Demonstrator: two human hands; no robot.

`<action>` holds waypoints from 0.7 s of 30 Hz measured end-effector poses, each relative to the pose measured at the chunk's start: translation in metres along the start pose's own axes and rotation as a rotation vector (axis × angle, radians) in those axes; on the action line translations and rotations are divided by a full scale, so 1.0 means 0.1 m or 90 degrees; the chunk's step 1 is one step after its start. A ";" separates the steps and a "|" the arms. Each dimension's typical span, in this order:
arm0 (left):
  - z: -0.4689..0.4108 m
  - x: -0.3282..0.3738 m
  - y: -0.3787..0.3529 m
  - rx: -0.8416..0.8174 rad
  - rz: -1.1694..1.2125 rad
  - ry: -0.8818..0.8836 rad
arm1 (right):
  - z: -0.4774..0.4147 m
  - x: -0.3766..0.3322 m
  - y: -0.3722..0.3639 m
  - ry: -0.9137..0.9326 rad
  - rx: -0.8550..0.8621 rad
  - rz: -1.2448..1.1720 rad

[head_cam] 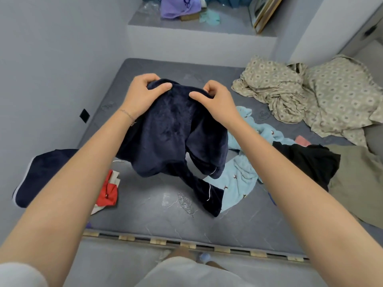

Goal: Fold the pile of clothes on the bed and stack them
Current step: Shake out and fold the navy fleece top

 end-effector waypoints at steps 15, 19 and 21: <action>-0.20 -1.49 0.81 0.025 0.048 0.183 | 0.10 0.58 -1.55 -0.220 -0.082 -0.003; -0.56 -1.77 1.06 0.017 0.115 0.192 | -0.02 0.53 -1.95 -0.236 0.004 0.023; -0.70 -1.84 1.07 -0.001 0.144 0.187 | -0.06 0.50 -2.03 -0.230 0.044 0.052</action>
Point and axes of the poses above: each hand's wrist, its own z-axis away from the middle knuckle, its own y-axis out of the back of the hand, x = y × z, the point moved 3 cm from there along -z, towards the middle knuckle, and after that the axes turned 10 degrees about x, right-handed, at the moved point
